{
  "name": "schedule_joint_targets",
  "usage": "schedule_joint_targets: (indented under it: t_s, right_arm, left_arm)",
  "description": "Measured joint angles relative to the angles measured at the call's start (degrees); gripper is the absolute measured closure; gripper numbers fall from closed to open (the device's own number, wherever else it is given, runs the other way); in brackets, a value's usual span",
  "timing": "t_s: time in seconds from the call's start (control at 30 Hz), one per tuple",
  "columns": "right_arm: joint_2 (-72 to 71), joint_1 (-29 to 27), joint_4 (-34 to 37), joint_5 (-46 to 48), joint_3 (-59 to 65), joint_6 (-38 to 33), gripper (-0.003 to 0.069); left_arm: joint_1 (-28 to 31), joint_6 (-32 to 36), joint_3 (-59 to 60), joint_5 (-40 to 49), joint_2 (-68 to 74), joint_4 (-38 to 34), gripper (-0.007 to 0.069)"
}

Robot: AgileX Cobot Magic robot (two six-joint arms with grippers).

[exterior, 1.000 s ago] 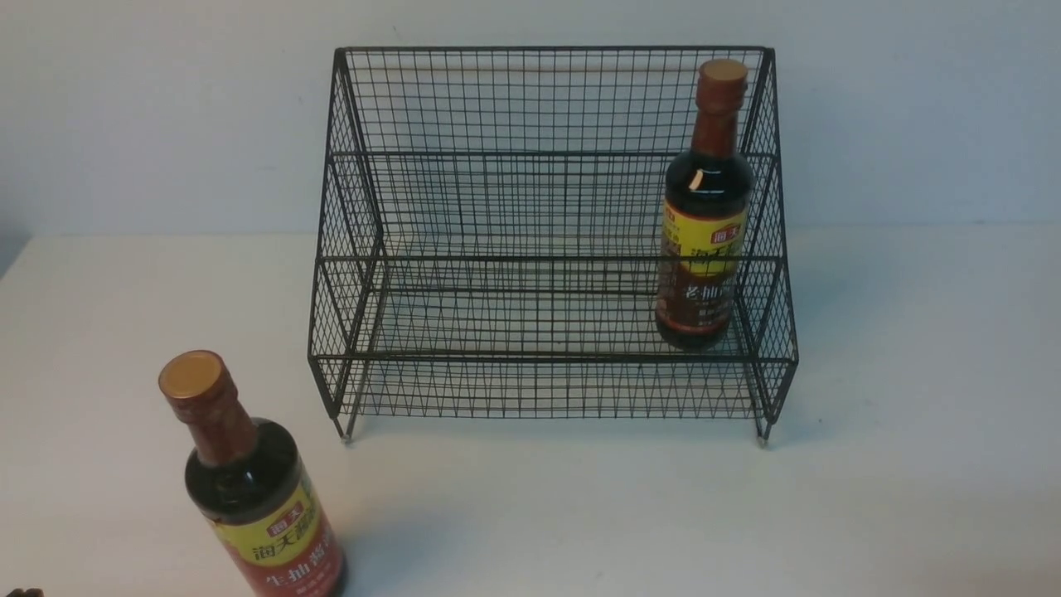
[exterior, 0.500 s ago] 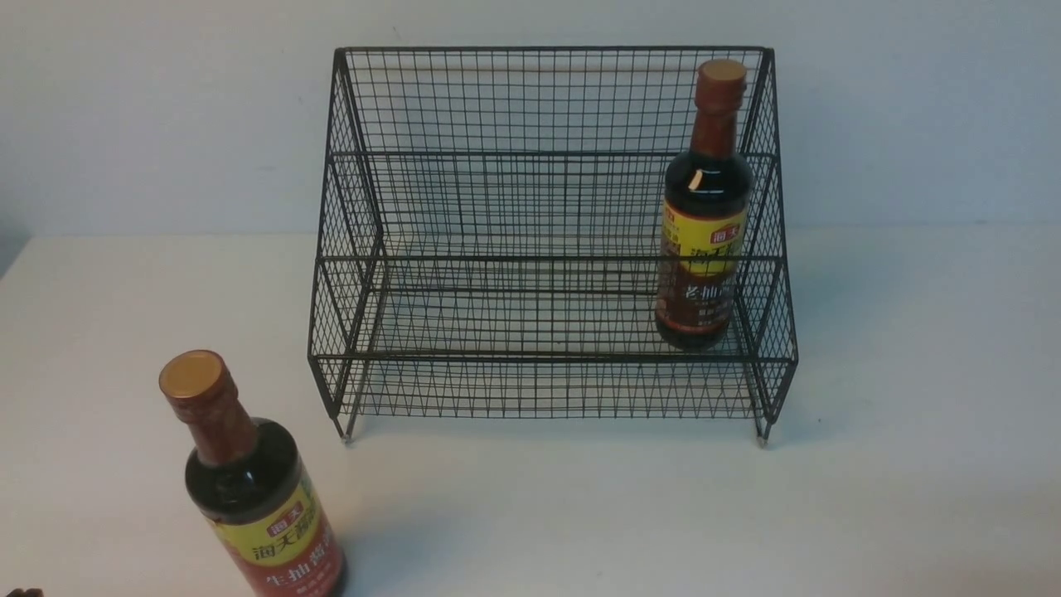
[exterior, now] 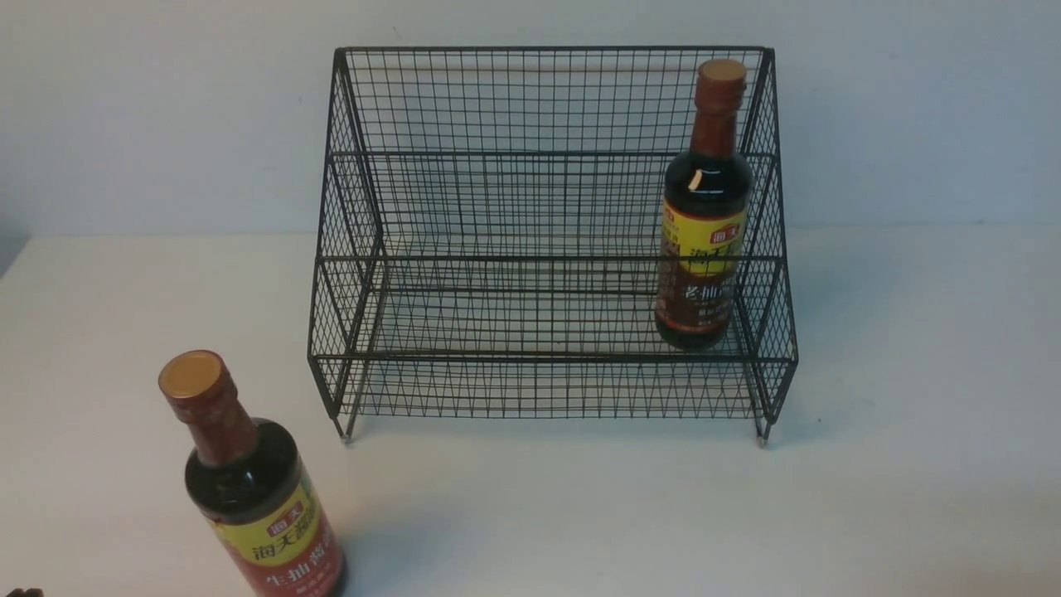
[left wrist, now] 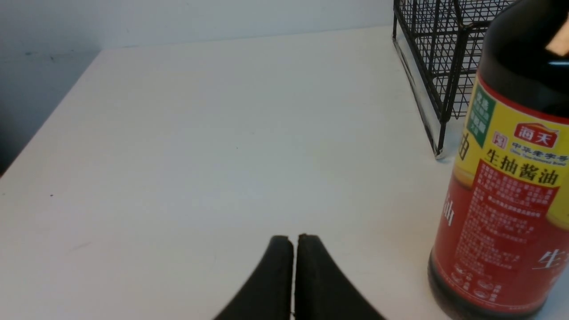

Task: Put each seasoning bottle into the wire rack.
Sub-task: Use the left arm to grab the condiment bottle closest to it

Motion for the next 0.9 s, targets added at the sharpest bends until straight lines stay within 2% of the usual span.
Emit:
schedule_joint_targets:
  t_s: [0.4, 0.5, 0.57, 0.6, 0.63, 0.73, 0.83, 0.87, 0.9]
  right_arm:
    - [0.00, 0.00, 0.00, 0.00, 0.00, 0.00, 0.0673]
    - [0.00, 0.00, 0.00, 0.00, 0.00, 0.00, 0.0673]
    - [0.00, 0.00, 0.00, 0.00, 0.00, 0.00, 0.0673]
    - [0.00, 0.00, 0.00, 0.00, 0.00, 0.00, 0.0673]
    - [0.00, 0.00, 0.00, 0.00, 0.00, 0.00, 0.0673]
    - [0.00, 0.00, 0.00, 0.00, 0.00, 0.00, 0.0673]
    - [0.00, 0.00, 0.00, 0.00, 0.00, 0.00, 0.0673]
    - [0.00, 0.00, 0.00, 0.00, 0.00, 0.00, 0.0673]
    - [0.00, 0.00, 0.00, 0.00, 0.00, 0.00, 0.0673]
  left_arm:
    - [0.00, 0.00, 0.00, -0.50, 0.00, 0.17, 0.0629]
    - [0.00, -1.93, 0.01, -4.07, 0.00, -1.65, 0.0629]
    - [-0.13, -12.36, 0.01, -8.14, 0.00, -13.62, 0.0629]
    - [-0.13, -13.29, 0.01, -8.39, 0.00, -14.84, 0.0629]
    - [-0.13, -18.76, 0.01, -9.93, 0.00, -22.22, 0.0629]
    - [-0.13, -29.41, 0.01, -13.02, 0.00, -39.66, 0.0629]
    - [-0.13, -33.13, 0.01, -16.05, 0.00, -53.68, 0.0629]
    - [-0.13, -33.13, 0.01, -16.34, 0.00, -54.37, 0.0629]
    - [-0.13, -32.95, 0.01, -18.57, 0.00, -58.44, 0.0629]
